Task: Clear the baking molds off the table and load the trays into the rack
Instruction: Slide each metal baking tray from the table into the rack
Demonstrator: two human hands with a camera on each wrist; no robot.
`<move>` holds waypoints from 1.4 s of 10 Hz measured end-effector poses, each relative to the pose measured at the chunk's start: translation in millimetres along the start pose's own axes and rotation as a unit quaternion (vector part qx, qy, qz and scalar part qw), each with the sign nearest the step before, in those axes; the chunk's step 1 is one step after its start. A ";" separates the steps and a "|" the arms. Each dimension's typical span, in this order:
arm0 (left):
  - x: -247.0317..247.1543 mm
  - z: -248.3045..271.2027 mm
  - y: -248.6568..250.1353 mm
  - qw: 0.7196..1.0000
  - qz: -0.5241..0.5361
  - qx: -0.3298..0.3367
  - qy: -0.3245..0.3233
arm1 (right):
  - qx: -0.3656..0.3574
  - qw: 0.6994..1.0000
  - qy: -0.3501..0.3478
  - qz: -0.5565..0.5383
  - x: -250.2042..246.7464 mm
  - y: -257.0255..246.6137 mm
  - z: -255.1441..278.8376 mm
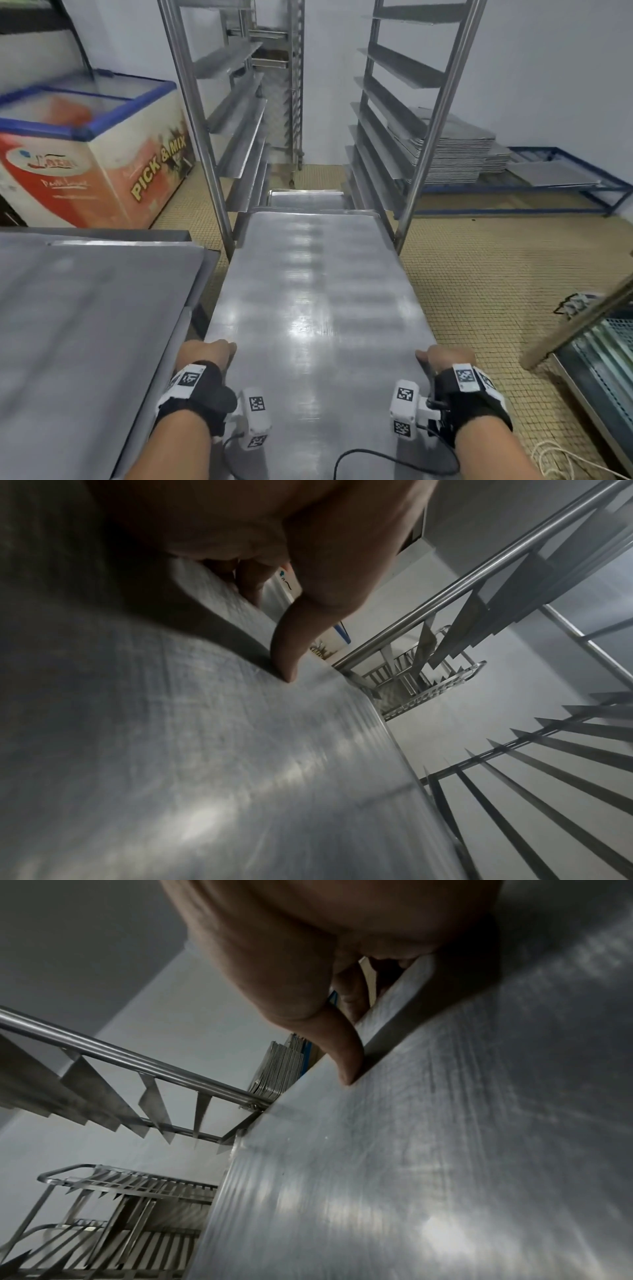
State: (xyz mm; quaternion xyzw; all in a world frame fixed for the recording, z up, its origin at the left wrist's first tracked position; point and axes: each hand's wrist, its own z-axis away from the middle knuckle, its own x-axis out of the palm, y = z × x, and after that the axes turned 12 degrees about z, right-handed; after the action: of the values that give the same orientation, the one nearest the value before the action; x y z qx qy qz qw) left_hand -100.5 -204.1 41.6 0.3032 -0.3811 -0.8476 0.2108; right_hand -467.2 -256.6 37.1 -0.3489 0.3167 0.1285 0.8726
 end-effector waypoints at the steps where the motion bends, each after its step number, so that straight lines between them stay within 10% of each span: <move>1: 13.2 -16.4 7.2 1.000 0.019 -0.002 0.005 | 0.014 1.000 -0.001 -0.008 8.0 -15.9 -13.2; 8: 129.7 -146.5 91.8 0.995 0.089 -0.025 0.039 | 0.056 0.996 0.009 -0.072 48.9 -147.7 -146.1; 14: 178.1 -273.1 159.7 0.993 -0.066 -0.088 0.045 | 0.058 0.997 0.034 -0.042 74.0 -247.2 -226.2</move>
State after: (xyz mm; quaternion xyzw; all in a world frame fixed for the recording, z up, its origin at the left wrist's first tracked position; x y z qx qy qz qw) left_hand -25.6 -549.6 -41.3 0.3457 -0.2744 -0.8753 0.1976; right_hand -405.1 -591.3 -5.8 -0.3150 0.3382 0.0612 0.8846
